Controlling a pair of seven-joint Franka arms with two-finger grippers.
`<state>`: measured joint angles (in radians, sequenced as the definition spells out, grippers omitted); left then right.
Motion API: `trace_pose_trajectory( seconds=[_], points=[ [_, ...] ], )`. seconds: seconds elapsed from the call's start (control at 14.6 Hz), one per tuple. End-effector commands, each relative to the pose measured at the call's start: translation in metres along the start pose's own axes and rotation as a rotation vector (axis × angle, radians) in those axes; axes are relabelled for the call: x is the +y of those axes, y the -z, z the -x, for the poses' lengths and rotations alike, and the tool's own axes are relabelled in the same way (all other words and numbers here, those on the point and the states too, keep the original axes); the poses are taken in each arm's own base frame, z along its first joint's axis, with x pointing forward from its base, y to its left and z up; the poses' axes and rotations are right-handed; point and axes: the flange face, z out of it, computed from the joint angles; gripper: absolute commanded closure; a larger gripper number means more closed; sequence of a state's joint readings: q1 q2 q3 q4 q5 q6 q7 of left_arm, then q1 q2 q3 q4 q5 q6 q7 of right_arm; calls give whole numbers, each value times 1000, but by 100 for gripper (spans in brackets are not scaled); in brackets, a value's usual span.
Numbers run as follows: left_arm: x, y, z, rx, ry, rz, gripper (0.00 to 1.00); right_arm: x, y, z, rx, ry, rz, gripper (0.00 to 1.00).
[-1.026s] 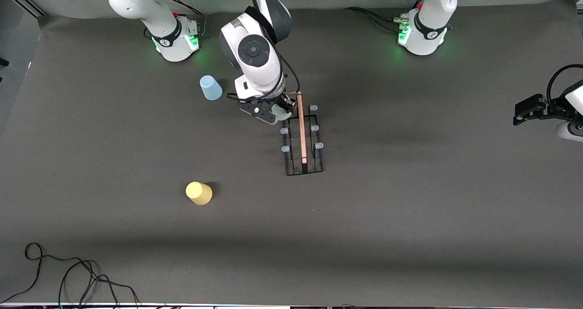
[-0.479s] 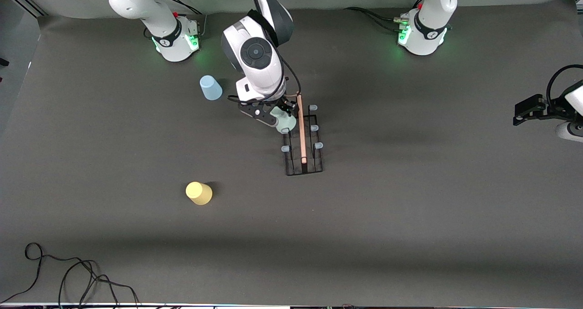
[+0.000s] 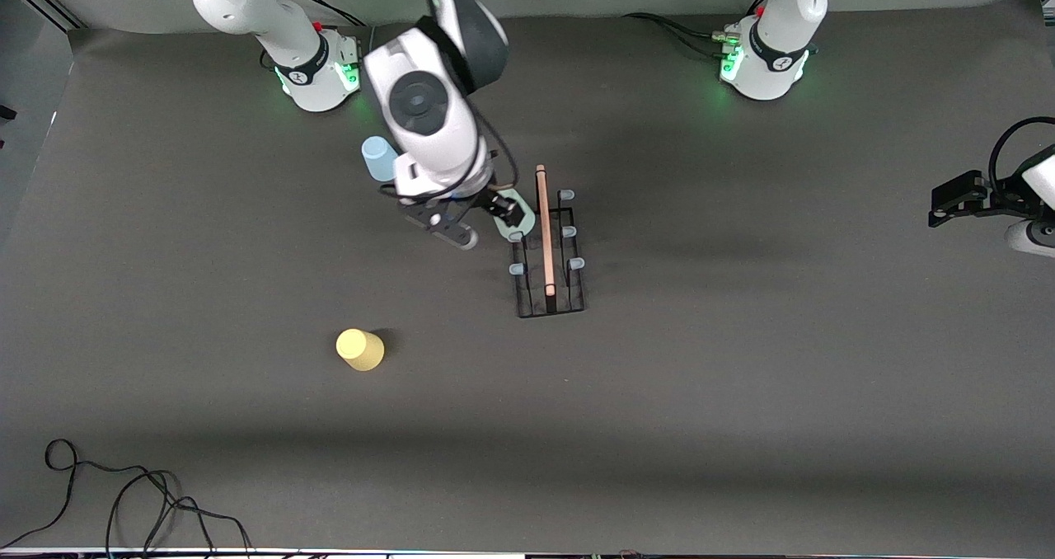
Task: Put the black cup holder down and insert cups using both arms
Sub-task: 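Release the green cup and move the right gripper to the yellow cup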
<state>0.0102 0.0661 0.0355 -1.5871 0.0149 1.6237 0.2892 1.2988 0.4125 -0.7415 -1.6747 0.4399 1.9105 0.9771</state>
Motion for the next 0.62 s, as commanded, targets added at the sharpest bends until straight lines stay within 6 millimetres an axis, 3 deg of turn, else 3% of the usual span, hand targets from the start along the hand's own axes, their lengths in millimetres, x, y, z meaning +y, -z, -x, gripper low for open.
trace_pose_trajectory(
  seconds=[0.0, 0.27, 0.55],
  points=[
    [0, 4, 0, 2, 6, 10, 0, 19, 33, -54, -21, 63, -12, 7],
    [1, 4, 0, 2, 5, 10, 0, 74, 42, -150, -14, 139, -28, 0],
    [0, 4, 0, 2, 6, 10, 0, 121, 13, -230, 26, 233, 3, 0]
  ],
)
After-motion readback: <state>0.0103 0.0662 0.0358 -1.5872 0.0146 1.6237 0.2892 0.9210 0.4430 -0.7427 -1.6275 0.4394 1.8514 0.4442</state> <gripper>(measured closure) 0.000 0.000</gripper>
